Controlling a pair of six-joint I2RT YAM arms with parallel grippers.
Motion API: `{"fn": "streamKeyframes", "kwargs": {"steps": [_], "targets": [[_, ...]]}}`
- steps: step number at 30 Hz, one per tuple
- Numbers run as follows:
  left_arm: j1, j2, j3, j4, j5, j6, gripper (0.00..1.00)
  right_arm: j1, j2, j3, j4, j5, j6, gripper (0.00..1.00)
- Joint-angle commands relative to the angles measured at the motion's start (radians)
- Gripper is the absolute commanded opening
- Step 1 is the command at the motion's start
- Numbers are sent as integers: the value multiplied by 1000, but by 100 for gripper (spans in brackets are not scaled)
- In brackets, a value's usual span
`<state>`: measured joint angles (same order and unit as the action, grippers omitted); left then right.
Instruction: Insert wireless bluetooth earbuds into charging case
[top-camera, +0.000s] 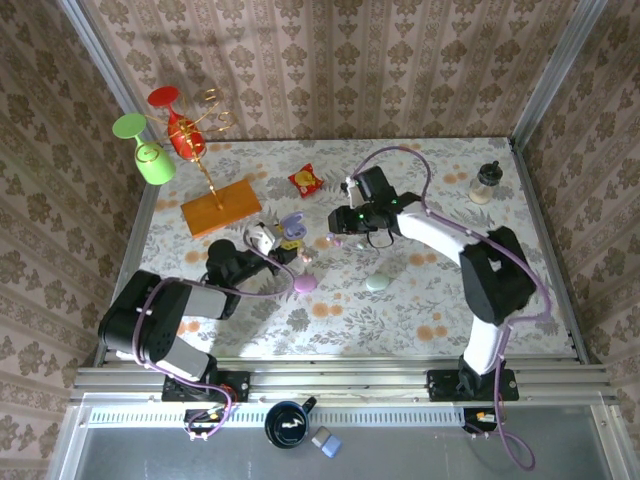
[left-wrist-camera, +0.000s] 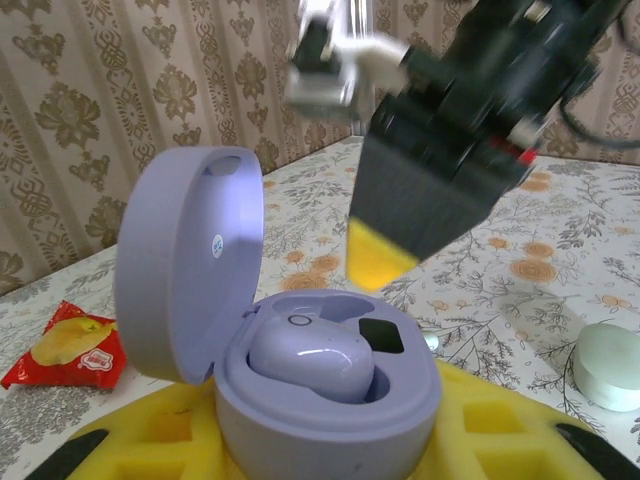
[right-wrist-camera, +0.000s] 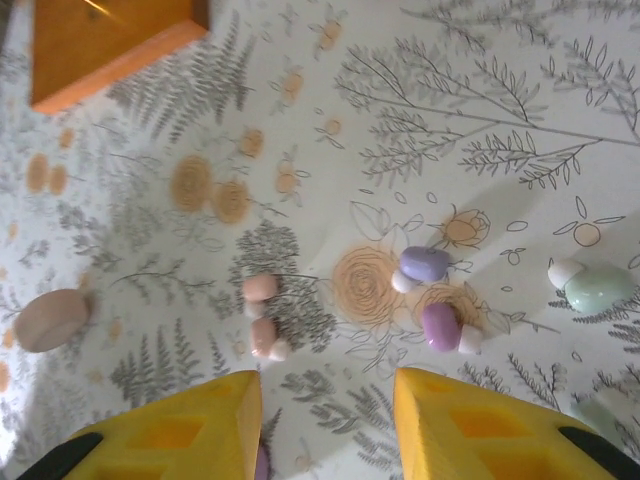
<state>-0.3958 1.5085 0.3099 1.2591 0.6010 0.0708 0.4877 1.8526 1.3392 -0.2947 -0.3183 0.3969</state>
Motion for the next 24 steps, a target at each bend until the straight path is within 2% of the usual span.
{"fn": "streamKeyframes", "kwargs": {"steps": [1,7,21,24], "targets": [[18,-33,-15,28,-2,-22,26,-17,79,82,-42,-44,21,41],[25,-40,-17,29,-2,-22,26,-17,178,117,-38,-71,51,42],[26,-35,-12,29,3,-25,26,-15,288,159,-27,-114,68,42],[26,-30,-9,30,5,-27,26,-14,305,175,-29,-128,70,38]]}}
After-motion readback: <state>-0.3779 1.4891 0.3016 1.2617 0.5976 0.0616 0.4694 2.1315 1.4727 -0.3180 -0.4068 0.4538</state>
